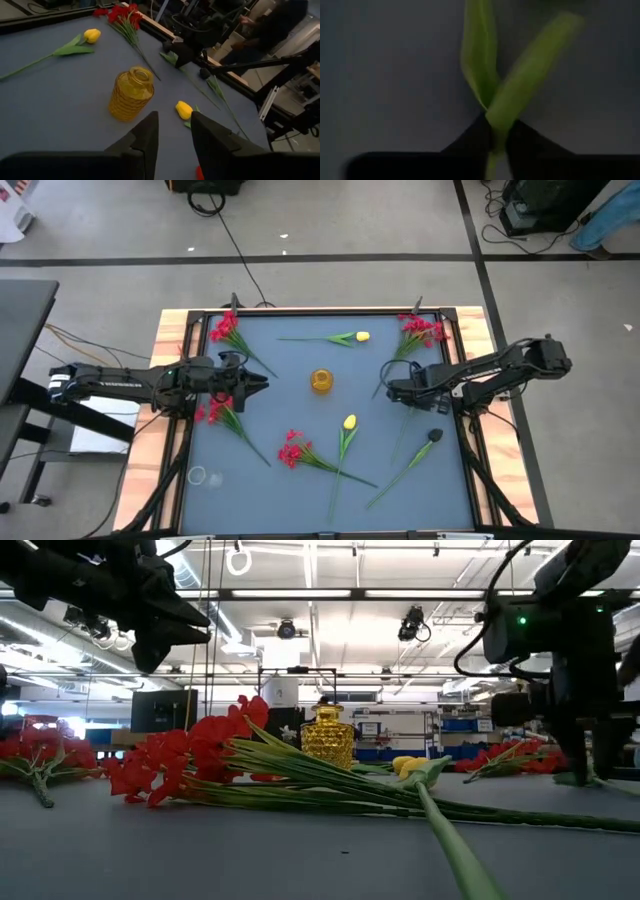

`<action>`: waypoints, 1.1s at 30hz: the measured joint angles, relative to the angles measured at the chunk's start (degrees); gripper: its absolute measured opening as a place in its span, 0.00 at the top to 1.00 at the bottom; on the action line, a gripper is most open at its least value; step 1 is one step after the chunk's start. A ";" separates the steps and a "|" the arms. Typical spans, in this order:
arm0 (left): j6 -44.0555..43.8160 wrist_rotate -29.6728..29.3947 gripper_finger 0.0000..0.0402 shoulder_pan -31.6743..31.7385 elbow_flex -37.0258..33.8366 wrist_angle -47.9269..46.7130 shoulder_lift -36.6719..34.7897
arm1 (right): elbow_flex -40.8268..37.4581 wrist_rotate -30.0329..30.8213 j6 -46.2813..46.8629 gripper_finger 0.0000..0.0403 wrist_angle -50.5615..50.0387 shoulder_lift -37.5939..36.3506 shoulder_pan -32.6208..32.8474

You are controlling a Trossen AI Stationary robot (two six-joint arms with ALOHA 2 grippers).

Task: Sort flowers into vase by color
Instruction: Put the top black tulip into the yellow vase

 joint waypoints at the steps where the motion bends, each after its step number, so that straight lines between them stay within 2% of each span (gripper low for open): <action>1: 0.17 -0.01 0.70 -0.02 0.00 0.04 0.00 | 0.77 0.90 -0.19 0.94 0.19 0.00 0.58; 2: 0.23 -0.02 0.70 0.00 0.00 0.05 0.00 | 1.83 2.11 -0.18 0.96 0.78 -0.11 1.23; 5: 0.90 -0.02 0.70 -0.02 0.00 0.02 0.00 | 5.89 6.56 -0.44 0.94 2.86 -0.12 2.62; 9: 5.34 -0.11 0.70 -0.02 0.00 0.14 0.00 | 11.89 18.29 -7.21 0.96 9.30 0.07 4.26; 12: 8.20 -0.64 0.70 -0.01 0.00 0.17 0.00 | 14.63 28.25 -23.55 0.97 20.96 0.09 4.32; 15: 10.05 -0.87 0.70 0.28 0.00 0.22 0.00 | 15.34 33.56 -44.45 0.96 38.67 0.04 2.99; 18: 11.32 -1.07 0.70 0.83 0.00 0.22 0.00 | 15.50 31.67 -60.84 0.93 55.65 0.07 1.42; 21: 11.63 -1.11 0.70 1.28 0.00 0.22 0.00 | 15.61 30.06 -69.25 0.93 67.61 0.04 -0.22; 27: 11.97 -1.14 0.70 1.29 0.00 0.28 0.00 | 15.61 26.90 -81.68 0.98 75.43 0.07 -2.49; 33: 13.32 -1.11 0.70 2.80 0.00 1.15 0.00 | 15.59 23.57 -84.68 0.94 78.99 0.09 -3.51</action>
